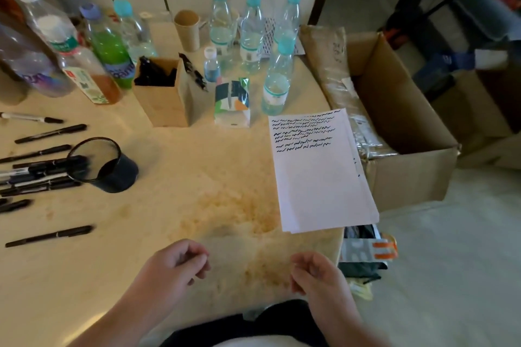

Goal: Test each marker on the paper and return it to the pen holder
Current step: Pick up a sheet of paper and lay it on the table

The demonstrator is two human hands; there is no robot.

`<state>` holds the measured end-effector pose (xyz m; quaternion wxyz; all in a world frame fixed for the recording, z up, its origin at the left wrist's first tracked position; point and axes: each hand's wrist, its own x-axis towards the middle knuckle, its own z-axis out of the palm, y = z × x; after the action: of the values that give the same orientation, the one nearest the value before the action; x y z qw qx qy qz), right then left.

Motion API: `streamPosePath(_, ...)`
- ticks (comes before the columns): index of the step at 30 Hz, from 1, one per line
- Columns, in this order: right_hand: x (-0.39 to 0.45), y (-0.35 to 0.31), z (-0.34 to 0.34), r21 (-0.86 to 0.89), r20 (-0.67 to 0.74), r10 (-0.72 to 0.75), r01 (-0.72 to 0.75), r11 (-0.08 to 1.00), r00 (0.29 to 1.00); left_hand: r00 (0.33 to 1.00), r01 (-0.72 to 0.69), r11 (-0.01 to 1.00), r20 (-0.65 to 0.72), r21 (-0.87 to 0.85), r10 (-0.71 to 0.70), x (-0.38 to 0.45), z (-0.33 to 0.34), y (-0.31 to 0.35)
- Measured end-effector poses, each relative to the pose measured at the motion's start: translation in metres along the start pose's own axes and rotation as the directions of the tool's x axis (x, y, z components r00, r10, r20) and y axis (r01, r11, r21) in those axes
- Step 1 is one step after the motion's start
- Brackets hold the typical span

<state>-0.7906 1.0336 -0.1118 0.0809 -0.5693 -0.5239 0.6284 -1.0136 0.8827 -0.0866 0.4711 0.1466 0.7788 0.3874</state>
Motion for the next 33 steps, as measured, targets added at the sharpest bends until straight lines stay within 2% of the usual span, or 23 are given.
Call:
streamPosePath(6,0.030,-0.014,-0.035,-0.162,-0.038,0.026,-0.031,0.986,0.999,0.999,0.050,0.999,0.020,-0.007,-0.050,0.008,0.026,0.015)
streamPosePath(10,0.069,-0.035,-0.076,-0.314,-0.126,-0.051,0.009,0.949,0.991,0.994,0.103,0.992,-0.036,-0.068,-0.106,0.011,0.060,0.028)
streamPosePath(14,0.106,-0.052,-0.125,-0.528,-0.104,-0.184,0.103,0.843,0.977,0.985,0.123,0.983,-0.103,-0.134,-0.137,0.004,0.106,0.045)
streamPosePath(18,0.138,-0.055,-0.151,-0.673,-0.048,-0.141,0.072,0.736,0.989,0.980,0.100,0.985,-0.157,-0.141,-0.122,-0.002,0.143,0.055)
streamPosePath(23,0.153,-0.056,-0.154,-0.678,-0.072,-0.071,0.004,0.735,0.995,0.968,0.079,0.984,-0.222,-0.159,-0.114,-0.005,0.162,0.062)
streamPosePath(25,0.156,-0.055,-0.154,-0.710,-0.087,-0.113,0.018,0.704,0.990,0.965,0.084,0.981,-0.231,-0.173,-0.124,-0.004,0.165,0.066)
streamPosePath(30,0.160,-0.055,-0.154,-0.665,-0.092,-0.128,0.035,0.746,0.988,0.962,0.090,0.973,-0.235,-0.212,-0.141,0.001,0.173,0.074)
streamPosePath(33,0.160,-0.052,-0.151,-0.731,-0.074,-0.193,0.078,0.678,0.978,0.964,0.088,0.975,-0.229,-0.204,-0.135,0.000,0.178,0.075)
